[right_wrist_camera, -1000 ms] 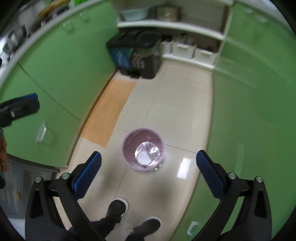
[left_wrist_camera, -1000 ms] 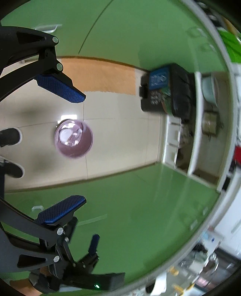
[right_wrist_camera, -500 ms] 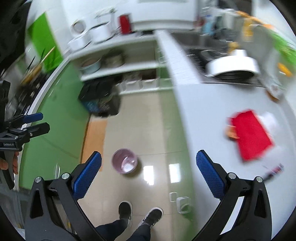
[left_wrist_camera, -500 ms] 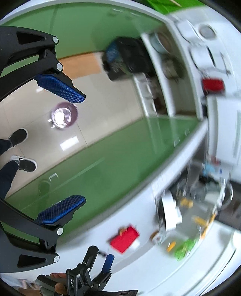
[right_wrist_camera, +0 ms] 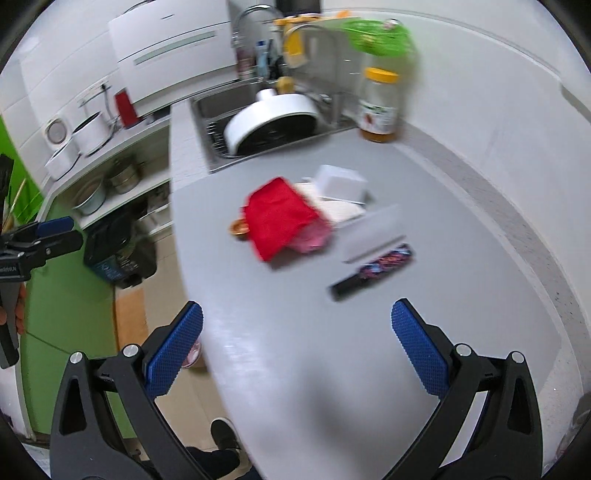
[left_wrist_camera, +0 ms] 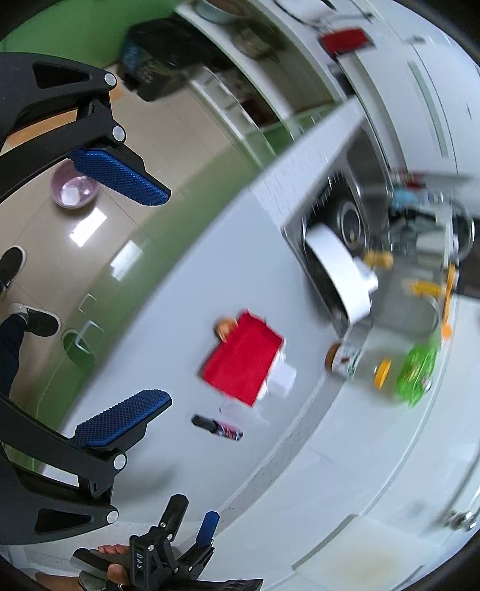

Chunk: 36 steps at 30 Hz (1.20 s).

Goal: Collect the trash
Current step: 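Return both tools from the wastebasket to the counter, then grasp the red cloth with the left tool while the right tool grasps the patterned tube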

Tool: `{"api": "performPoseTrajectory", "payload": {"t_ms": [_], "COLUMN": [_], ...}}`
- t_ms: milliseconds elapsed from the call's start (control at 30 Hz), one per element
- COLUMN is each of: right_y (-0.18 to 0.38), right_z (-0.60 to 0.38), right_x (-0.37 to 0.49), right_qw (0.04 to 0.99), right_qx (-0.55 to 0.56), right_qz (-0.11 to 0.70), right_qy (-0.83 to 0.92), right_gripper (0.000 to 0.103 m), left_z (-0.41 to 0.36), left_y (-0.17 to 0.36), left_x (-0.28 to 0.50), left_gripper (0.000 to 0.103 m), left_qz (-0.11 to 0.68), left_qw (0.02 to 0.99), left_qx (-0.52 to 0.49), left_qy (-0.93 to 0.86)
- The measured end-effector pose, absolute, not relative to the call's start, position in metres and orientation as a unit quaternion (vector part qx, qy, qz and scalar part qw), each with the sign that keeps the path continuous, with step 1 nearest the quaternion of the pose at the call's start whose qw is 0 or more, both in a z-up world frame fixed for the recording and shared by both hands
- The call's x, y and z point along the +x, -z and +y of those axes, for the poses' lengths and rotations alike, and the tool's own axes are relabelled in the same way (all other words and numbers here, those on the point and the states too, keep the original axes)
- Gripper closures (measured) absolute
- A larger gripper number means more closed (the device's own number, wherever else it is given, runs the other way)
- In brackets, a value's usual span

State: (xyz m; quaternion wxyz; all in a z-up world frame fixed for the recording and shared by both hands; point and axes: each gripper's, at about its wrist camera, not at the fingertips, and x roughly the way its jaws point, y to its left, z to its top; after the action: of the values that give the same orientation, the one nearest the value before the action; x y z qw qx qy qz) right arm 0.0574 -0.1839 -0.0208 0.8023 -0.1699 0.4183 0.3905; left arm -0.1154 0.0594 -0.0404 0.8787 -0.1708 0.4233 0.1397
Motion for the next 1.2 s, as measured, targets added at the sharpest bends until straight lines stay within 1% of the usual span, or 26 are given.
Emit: {"api": "performPoseTrajectory", "payload": {"t_ms": [333,600,800,867,933,967,1033,1067,1133,1200], "right_y": [0.031,0.037,0.047,0.05,0.052,0.054,0.055,0.055,0.056,0.055], "right_z": [-0.198,-0.201,-0.199,-0.198,-0.197,-0.196,-0.195,-0.194,-0.193,-0.19], "right_x": [0.101,0.122,0.132,0.137,0.139,0.14,0.142,0.143,0.143,0.144], "right_qw": [0.803,0.807,0.802,0.8,0.799,0.798,0.797,0.797,0.796,0.796], "right_qx": [-0.144,-0.125,-0.124,-0.12,-0.12,-0.121,-0.121,-0.122,-0.121,-0.121], "right_qz": [0.441,0.455,0.468,0.474,0.477,0.478,0.479,0.479,0.479,0.479], "right_qy": [-0.374,-0.355,-0.349,-0.348,-0.347,-0.347,-0.347,-0.347,-0.349,-0.351], "right_gripper": [0.003,0.003,0.003,0.003,0.003,0.003,0.003,0.003,0.003,0.003], "left_z": [0.037,0.026,0.014,0.011,0.011,0.012,0.013,0.014,0.016,0.018], "left_y": [0.056,0.099,0.129,0.137,0.145,0.147,0.149,0.149,0.146,0.141], "left_x": [-0.012,0.053,0.074,0.078,0.081,0.082,0.083,0.084,0.084,0.085], "left_gripper": [0.007,0.007,0.007,0.014,0.03,0.035,0.054,0.057,0.072,0.078], "left_qz": [0.454,0.493,0.517,0.524,0.533,0.534,0.535,0.536,0.535,0.531], "left_qw": [0.876,0.86,0.851,0.848,0.842,0.841,0.84,0.84,0.84,0.842], "left_qx": [-0.139,-0.122,-0.088,-0.079,-0.079,-0.079,-0.078,-0.08,-0.084,-0.087], "left_qy": [-0.083,-0.041,-0.029,-0.029,-0.031,-0.032,-0.032,-0.03,-0.026,-0.024]}}
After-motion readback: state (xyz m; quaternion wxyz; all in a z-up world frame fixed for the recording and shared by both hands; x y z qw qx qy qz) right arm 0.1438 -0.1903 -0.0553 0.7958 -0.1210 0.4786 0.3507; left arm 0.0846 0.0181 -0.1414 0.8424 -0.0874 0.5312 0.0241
